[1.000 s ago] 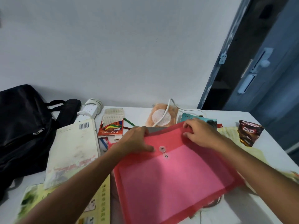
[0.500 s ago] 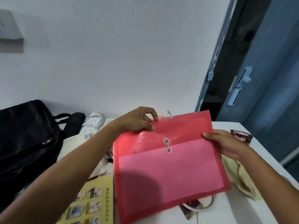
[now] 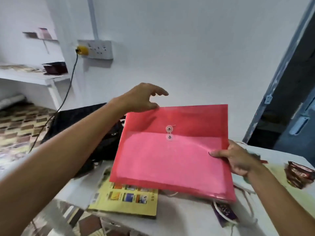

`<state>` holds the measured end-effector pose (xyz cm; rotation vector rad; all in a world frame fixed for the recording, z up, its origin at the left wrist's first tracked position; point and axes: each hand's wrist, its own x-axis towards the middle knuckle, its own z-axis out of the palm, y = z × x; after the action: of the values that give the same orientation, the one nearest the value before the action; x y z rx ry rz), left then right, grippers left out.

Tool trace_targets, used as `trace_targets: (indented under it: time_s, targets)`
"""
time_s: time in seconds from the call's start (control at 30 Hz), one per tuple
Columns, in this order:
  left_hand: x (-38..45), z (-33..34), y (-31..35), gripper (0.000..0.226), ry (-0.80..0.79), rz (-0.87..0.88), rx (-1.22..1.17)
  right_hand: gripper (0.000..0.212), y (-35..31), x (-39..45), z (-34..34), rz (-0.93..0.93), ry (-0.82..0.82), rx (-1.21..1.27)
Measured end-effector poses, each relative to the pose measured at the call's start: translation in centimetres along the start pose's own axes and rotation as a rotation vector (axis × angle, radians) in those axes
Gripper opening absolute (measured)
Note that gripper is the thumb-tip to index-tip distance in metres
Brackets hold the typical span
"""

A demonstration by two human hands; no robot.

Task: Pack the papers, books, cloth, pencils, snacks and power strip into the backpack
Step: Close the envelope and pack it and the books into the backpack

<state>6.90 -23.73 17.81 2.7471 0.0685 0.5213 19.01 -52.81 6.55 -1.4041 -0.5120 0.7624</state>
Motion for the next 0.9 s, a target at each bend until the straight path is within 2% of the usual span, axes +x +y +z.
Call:
trace_targets:
  time_s: [0.1,0.17,0.27,0.33,0.37,0.43,0.53,0.67,0.77,0.87,0.9]
  targets:
    - [-5.5,-2.1,-2.5,0.057,0.063,-0.067,0.08,0.032,0.8,1.8,4.4,0.009,0.001,-0.001]
    - [-9.1,-2.5,-5.0,0.05,0.132,-0.167,0.078,0.027,1.8,2.9,6.7,0.02,0.057,0.008]
    - [-14.9,-2.8,-9.5,0.034,0.219,-0.389,0.063,0.026,3.3,4.7,10.9,0.023,0.134,0.158]
    - [-17.7,-2.3,-12.5,0.012,0.135,-0.512,0.073,0.029,3.9,5.9,13.4,0.019,0.147,0.27]
    - [-18.9,-1.7,-14.0,0.011,0.06,-0.55,0.081,0.031,4.1,6.5,14.6,0.018,0.144,0.314]
    - [-20.7,-0.3,-16.9,0.015,-0.067,-0.587,0.107,0.033,4.6,8.1,16.9,0.01,0.151,0.386]
    - [-22.4,1.7,-20.8,0.029,-0.173,-0.596,0.152,0.035,5.3,10.4,20.5,0.003,0.173,0.436]
    - [-22.7,2.4,-24.2,0.029,-0.24,-0.531,0.227,0.038,6.6,12.6,24.6,0.008,0.186,0.442]
    - [-21.3,1.6,-26.1,0.013,-0.29,-0.503,0.06,0.036,7.4,13.7,25.6,-0.005,0.227,0.403]
    - [-20.1,0.9,-27.6,0.036,-0.306,-0.567,-0.148,0.033,7.6,13.8,24.8,-0.001,0.272,0.328]
    - [-19.9,0.7,-28.1,0.037,-0.283,-0.587,-0.187,0.033,7.5,13.7,24.4,0.012,0.272,0.329]
